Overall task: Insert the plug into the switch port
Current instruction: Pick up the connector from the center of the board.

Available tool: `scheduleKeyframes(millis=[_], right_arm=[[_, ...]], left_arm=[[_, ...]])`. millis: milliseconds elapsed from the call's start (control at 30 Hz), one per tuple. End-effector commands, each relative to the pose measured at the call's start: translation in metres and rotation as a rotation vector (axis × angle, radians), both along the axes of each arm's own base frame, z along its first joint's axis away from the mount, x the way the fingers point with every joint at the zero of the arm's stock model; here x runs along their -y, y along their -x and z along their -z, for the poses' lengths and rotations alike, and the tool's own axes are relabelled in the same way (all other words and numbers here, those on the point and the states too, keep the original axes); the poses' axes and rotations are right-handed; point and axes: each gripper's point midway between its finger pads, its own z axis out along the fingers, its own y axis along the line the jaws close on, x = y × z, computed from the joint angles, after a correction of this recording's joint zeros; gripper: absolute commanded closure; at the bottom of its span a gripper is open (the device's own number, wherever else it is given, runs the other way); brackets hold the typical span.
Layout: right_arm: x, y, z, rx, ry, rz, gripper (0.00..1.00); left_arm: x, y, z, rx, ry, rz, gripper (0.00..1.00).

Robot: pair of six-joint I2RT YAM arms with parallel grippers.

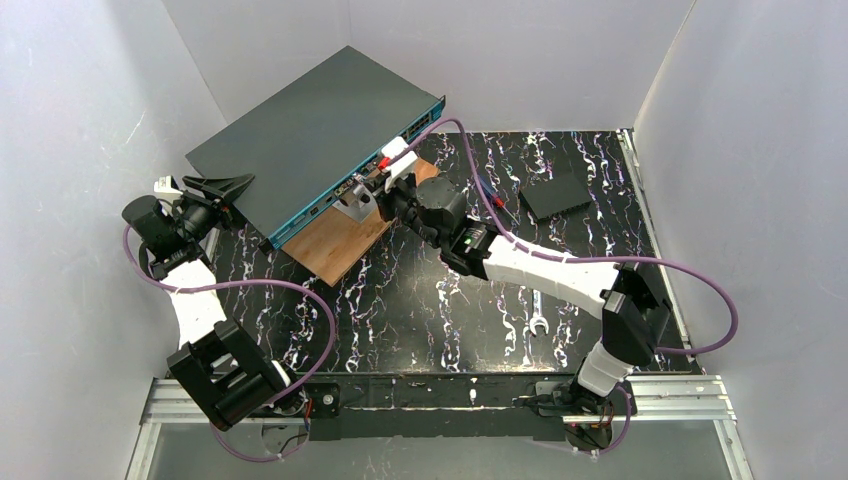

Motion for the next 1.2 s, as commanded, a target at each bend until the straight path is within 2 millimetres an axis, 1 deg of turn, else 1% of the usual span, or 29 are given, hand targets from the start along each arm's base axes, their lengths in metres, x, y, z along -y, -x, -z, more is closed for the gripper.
scheduleKeyframes(millis=[0, 167, 533, 867, 1167], right_arm=[[-0.008, -0.004, -0.04, 0.061, -0.1, -0.006, 0.99], [-0.012, -0.005, -0.04, 0.063, -0.101, -0.012, 0.99], [-0.02, -0.01, -0.031, 0.057, -0.089, -0.012, 0.99], [-0.03, -0.014, -0.035, 0.068, -0.092, -0.021, 0.99], [-0.038, -0.016, -0.033, 0.064, -0.077, -0.039, 0.99]], left_arm=[[0.011, 0.009, 0.011, -0.011, -0.013, 0.055, 1.0], [0.012, 0.008, 0.011, -0.011, -0.012, 0.056, 1.0], [0.012, 0.009, 0.011, -0.01, -0.012, 0.058, 1.0], [0.013, 0.009, 0.011, -0.009, -0.013, 0.06, 1.0], [0.014, 0.009, 0.01, -0.006, -0.014, 0.066, 1.0]])
